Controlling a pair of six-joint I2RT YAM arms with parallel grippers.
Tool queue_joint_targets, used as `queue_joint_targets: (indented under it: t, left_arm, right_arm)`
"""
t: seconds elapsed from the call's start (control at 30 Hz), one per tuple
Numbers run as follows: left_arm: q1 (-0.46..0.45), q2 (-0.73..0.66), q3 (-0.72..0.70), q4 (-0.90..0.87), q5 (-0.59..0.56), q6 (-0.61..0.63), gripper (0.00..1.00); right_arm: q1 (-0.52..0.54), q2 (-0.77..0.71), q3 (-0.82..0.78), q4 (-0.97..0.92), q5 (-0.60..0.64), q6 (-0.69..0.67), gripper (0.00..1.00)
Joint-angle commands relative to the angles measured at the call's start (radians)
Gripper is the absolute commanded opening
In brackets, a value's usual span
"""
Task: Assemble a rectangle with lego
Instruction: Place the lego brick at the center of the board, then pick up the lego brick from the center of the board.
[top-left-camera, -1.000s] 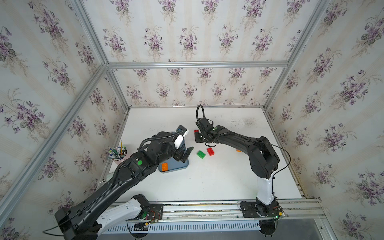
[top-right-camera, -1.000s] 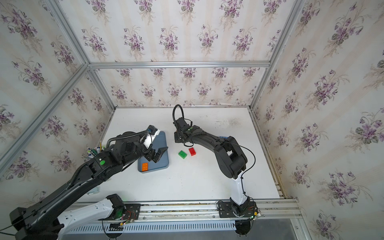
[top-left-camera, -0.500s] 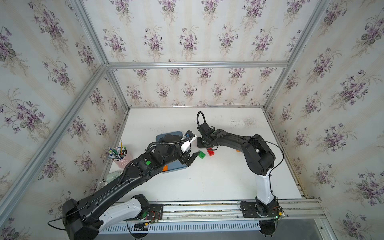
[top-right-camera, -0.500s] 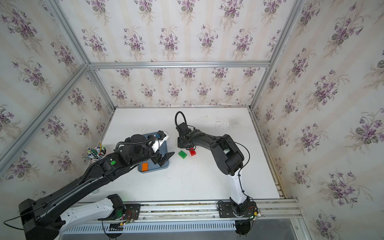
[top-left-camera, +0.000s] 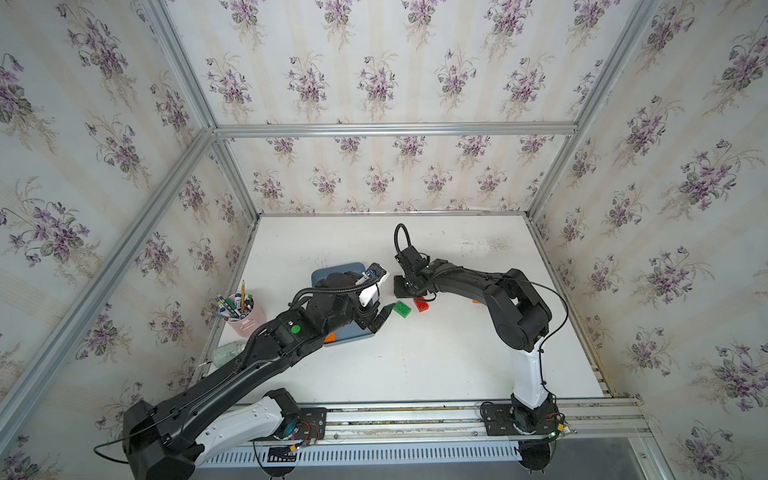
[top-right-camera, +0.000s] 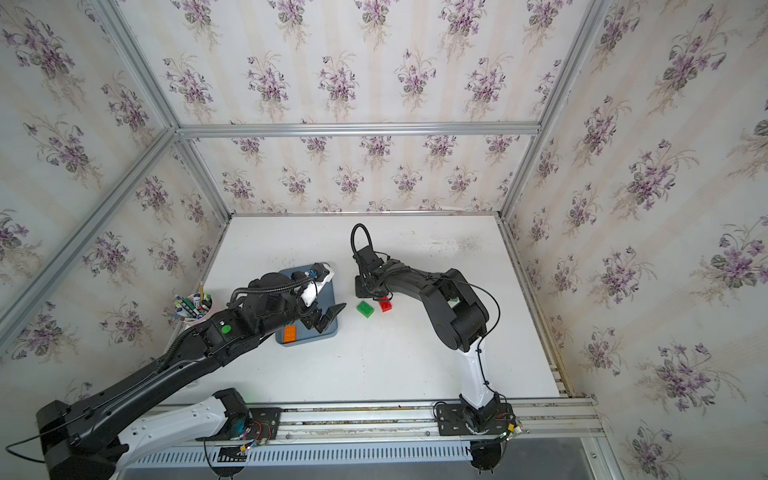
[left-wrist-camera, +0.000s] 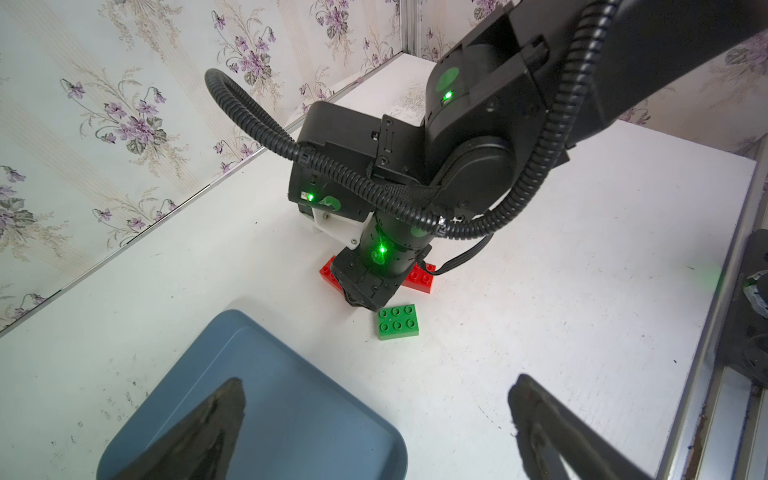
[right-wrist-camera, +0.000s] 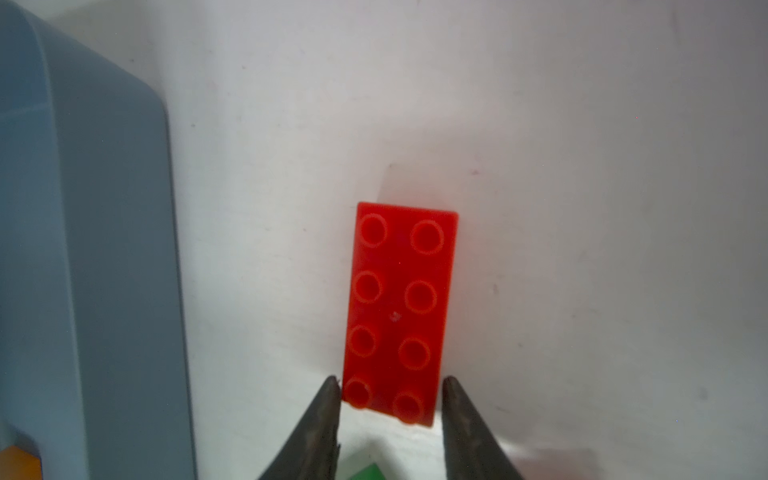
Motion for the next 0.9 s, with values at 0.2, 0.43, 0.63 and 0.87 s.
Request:
queue_joint_targets:
  t: [0.2, 0.43, 0.63, 0.87]
  left_arm:
    - [0.001, -0.006, -0.003, 0.042, -0.032, 0.01, 1.0]
    - [0.009, 0.074, -0.001, 0.037, -0.056, -0.059, 1.0]
    - [0.026, 0.14, 0.039, 0.005, -0.013, -0.102, 1.0]
    - [0.035, 0.142, 0.033, 0.008, -0.036, -0.114, 1.0]
  right_arm:
    - [-0.01, -0.136, 0.04, -0.174, 0.047, -0.116, 0.53]
    - [-0.072, -0.24, 0.01, -0.314, 0.026, -0.204, 0.54]
    - [-0.086, -0.243, -0.056, -0.293, -0.047, -0.272, 0.53]
    - [-0.088, -0.172, -0.06, -0.27, -0.109, -0.297, 0.52]
